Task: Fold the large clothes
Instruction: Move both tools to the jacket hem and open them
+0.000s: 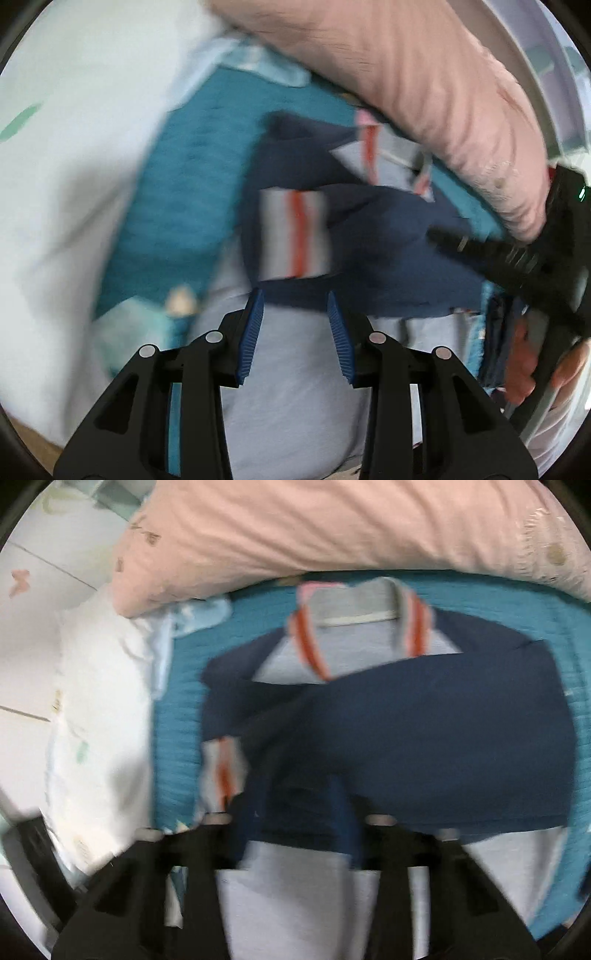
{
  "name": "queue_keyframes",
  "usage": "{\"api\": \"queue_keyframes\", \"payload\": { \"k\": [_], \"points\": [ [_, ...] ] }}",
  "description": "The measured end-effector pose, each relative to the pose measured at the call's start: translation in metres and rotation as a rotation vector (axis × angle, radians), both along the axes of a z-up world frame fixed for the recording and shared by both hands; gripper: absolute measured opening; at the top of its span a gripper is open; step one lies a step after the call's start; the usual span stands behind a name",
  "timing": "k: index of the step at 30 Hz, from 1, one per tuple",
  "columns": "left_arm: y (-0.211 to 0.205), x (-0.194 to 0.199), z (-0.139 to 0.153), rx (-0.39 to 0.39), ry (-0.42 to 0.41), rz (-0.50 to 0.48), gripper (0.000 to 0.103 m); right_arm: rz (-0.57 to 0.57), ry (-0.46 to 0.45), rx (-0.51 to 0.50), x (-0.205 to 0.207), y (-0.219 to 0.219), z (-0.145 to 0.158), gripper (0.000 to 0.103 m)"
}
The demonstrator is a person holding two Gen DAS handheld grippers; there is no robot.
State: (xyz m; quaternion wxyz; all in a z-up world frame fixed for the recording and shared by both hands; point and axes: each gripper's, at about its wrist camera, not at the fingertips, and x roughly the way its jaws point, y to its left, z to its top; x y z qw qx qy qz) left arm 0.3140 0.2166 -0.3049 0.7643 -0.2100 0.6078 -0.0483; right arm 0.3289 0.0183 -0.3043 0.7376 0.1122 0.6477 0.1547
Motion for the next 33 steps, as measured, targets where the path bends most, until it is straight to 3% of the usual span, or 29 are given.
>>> {"api": "queue_keyframes", "payload": {
  "k": [1, 3, 8, 11, 14, 17, 18, 19, 21, 22, 25, 28, 33],
  "points": [
    [-0.014, 0.010, -0.001, -0.028, -0.004, -0.026, 0.035, 0.019, 0.006, -0.016, -0.001, -0.009, -0.002, 0.005],
    [-0.038, 0.025, -0.005, -0.053, -0.008, -0.066, 0.010, 0.033, -0.001, -0.030, -0.006, -0.022, -0.007, 0.003],
    [-0.083, 0.058, -0.038, -0.072, 0.063, -0.108, 0.005, 0.023, 0.041, 0.012, -0.014, -0.038, -0.033, 0.003],
    [-0.095, 0.066, -0.088, -0.031, 0.197, -0.093, 0.000, 0.023, 0.083, 0.023, -0.013, -0.038, -0.056, 0.002],
    [-0.089, 0.062, -0.110, -0.071, 0.213, -0.040, 0.001, 0.013, 0.134, -0.019, -0.011, -0.044, -0.087, 0.000],
    [-0.086, 0.062, -0.102, -0.068, 0.224, -0.052, 0.001, -0.014, 0.161, 0.074, -0.013, -0.064, -0.095, 0.000],
    [-0.086, 0.061, -0.095, -0.027, 0.217, -0.072, 0.001, -0.017, 0.159, 0.071, -0.013, -0.072, -0.091, 0.000],
    [-0.086, 0.061, -0.089, 0.014, 0.211, -0.082, 0.001, -0.017, 0.126, 0.005, -0.013, -0.081, -0.083, 0.000],
    [-0.082, 0.061, -0.075, 0.182, 0.192, -0.084, 0.001, -0.028, 0.084, -0.103, -0.012, -0.103, -0.076, 0.000],
    [-0.080, 0.061, -0.073, 0.192, 0.187, -0.095, 0.001, -0.042, 0.092, -0.116, -0.011, -0.115, -0.075, 0.000],
    [-0.073, 0.063, -0.082, 0.158, 0.221, -0.102, 0.001, -0.122, 0.086, -0.200, -0.014, -0.170, -0.065, 0.000],
    [-0.076, 0.066, -0.094, 0.178, 0.228, -0.094, 0.002, -0.197, 0.082, -0.223, -0.017, -0.206, -0.064, 0.000],
    [-0.081, 0.070, -0.099, 0.182, 0.230, -0.084, 0.003, -0.265, 0.110, -0.181, -0.018, -0.227, -0.098, 0.000]
  ]
}}
